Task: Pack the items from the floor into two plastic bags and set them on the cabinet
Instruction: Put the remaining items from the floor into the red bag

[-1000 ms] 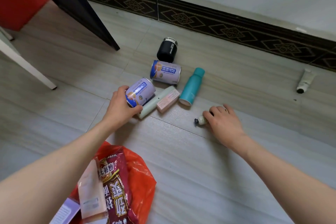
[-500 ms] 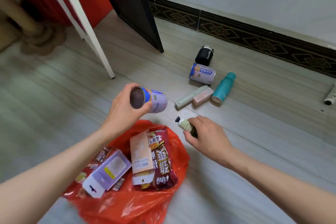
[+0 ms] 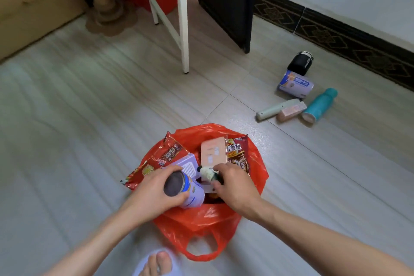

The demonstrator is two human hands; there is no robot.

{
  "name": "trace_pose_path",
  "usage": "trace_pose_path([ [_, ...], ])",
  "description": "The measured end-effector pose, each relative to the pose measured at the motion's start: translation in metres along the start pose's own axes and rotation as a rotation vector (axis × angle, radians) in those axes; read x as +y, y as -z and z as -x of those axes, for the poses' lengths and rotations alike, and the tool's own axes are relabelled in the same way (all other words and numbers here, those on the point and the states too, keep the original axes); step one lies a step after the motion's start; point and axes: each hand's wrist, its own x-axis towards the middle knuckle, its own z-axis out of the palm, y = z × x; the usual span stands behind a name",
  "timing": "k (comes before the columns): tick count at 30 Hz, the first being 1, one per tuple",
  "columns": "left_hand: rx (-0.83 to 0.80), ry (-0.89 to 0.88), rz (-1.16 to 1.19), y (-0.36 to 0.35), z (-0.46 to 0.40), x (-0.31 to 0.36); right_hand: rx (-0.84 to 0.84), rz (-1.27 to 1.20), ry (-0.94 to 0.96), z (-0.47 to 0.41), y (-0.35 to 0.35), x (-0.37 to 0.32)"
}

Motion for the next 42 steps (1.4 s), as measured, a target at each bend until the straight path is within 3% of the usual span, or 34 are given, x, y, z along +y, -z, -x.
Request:
trace_pose_path([
  [3,-0.099,-0.074,-0.197,-0.019,0.006,-0.002,-0.054,0.088,0.134,0.002,0.000,0.000],
  [8,-0.106,-0.141,-0.299,-0.033,0.009,0.000,-0.194,0.434,0.388,0.029,0.004,0.024],
  [13,-0.089,-0.176,-0.409,-0.035,0.016,0.003,-0.123,0.574,0.387,0.063,0.022,0.046],
  [19,-0.100,-0.238,-0.540,-0.024,0.016,0.035,-0.104,0.465,0.220,0.081,0.043,0.077],
  [26,-0.070,-0.540,-0.596,-0.026,-0.013,0.157,0.177,0.350,-0.046,0.119,0.103,0.121],
  [30,-0.076,-0.659,-0.652,-0.037,-0.055,0.219,0.343,0.263,-0.289,0.129,0.149,0.174],
  [36,-0.014,-0.592,-0.563,-0.092,-0.132,0.270,0.472,0.079,-0.678,0.119,0.187,0.280],
  [42,-0.043,-0.526,-0.661,-0.153,-0.206,0.287,0.491,0.084,-0.818,0.093,0.229,0.377],
])
